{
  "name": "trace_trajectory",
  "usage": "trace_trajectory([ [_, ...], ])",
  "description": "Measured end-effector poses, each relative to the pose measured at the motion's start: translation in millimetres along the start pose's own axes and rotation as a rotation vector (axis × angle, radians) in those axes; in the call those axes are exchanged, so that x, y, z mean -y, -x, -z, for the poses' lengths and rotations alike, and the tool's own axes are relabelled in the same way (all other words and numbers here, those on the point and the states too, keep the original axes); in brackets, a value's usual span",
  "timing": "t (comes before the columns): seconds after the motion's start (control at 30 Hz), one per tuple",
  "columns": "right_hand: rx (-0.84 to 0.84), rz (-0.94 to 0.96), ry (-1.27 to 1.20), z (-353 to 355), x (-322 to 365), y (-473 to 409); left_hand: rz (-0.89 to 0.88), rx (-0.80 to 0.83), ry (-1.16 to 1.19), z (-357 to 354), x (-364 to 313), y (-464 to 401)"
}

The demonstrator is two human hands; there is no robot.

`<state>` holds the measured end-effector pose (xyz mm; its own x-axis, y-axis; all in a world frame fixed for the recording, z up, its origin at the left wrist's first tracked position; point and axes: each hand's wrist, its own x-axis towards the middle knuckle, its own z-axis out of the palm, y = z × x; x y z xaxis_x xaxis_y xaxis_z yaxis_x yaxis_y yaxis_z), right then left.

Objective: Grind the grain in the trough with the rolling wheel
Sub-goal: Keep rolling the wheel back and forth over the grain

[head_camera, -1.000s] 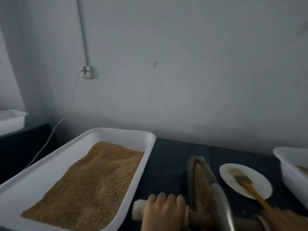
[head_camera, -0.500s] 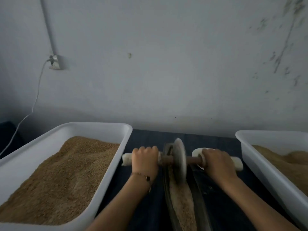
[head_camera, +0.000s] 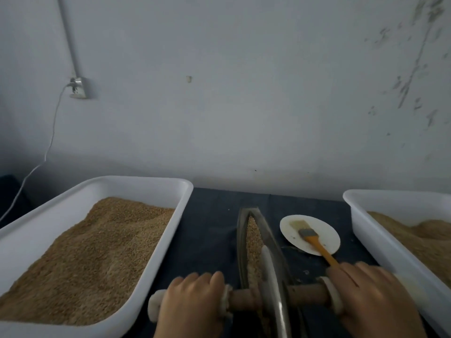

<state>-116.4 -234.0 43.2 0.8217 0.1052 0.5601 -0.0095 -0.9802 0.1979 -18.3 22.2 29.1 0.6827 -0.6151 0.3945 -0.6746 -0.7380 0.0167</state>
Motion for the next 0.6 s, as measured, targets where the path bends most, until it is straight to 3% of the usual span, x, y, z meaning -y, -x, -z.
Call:
trace_trajectory([
  [0.1, 0.028, -0.047, -0.015, -13.2, -1.8, -9.6, 0.054, 0.124, 0.001, -1.6, 1.9, -14.2],
  [0.23, 0.024, -0.134, -0.007, -53.0, -6.5, -39.4, 0.144, 0.046, -0.041, -26.0, 15.6, -50.7],
  [0.37, 0.172, -0.241, 0.094, -76.1, -16.7, -86.0, 0.214, -0.028, -0.088, -38.3, 25.6, -92.3],
  [0.47, 0.23, -0.238, 0.088, -78.5, -18.5, -103.5, 0.233, 0.049, -0.121, -37.0, 31.9, -109.9],
  [0.6, 0.163, -0.205, 0.121, -66.4, -10.3, -84.4, 0.219, 0.09, -0.077, -38.6, 31.5, -92.4],
])
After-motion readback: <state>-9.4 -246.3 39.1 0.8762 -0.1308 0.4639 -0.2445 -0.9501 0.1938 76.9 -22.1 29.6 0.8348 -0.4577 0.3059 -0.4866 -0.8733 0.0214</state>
